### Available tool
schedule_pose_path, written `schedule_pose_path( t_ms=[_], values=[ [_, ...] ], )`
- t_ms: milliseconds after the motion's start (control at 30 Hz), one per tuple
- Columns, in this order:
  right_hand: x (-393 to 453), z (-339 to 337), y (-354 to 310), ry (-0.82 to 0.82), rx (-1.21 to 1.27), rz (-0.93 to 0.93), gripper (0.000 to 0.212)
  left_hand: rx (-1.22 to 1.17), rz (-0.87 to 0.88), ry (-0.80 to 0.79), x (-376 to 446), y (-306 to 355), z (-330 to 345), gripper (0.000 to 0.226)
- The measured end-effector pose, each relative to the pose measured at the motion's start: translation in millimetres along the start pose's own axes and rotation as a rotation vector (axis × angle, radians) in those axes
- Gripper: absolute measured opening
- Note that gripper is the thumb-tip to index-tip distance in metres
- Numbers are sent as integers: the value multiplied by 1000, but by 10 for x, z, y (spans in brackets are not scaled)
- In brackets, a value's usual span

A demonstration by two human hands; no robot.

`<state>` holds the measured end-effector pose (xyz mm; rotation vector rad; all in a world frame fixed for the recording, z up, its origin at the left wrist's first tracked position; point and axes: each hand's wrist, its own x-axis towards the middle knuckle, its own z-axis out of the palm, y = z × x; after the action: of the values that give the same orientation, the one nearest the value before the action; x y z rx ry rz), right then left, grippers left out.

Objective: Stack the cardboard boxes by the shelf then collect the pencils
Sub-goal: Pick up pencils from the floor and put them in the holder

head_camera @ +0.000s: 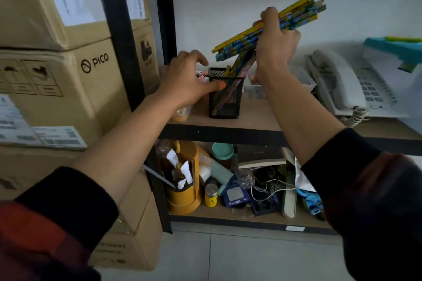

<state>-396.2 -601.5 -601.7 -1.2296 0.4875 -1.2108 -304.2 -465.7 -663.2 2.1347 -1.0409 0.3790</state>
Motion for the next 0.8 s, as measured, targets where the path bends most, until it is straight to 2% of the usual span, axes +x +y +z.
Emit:
schedule_pose_path(
  t_ms=[100, 200, 267, 533, 600, 733, 800],
  values=[
    [9, 3, 74, 20, -119, -68, 20, -20, 43, -95, -18, -4, -25, 50],
    [18, -21, 131, -49, -285, -119, 24, -37, 58, -141, 1, -5, -24, 33],
    [25, -33, 133, -110, -419, -100, 30, -25, 48, -134, 6, -2, -24, 31],
    [72, -14, 91, -324, -1066, -109, 78, -12, -18, -96, 3, 61, 14, 31],
    [70, -30, 88, -375, -1034, -86, 85, -23, -32, -109, -12, 64, 17, 34],
    [73, -27, 108, -356, -708, -109, 125, -44, -43, -110, -24, 54, 16, 35],
    [92, -42, 82, -357, -526, -172, 125, -31, -46, -95, -23, 54, 23, 33]
  ],
)
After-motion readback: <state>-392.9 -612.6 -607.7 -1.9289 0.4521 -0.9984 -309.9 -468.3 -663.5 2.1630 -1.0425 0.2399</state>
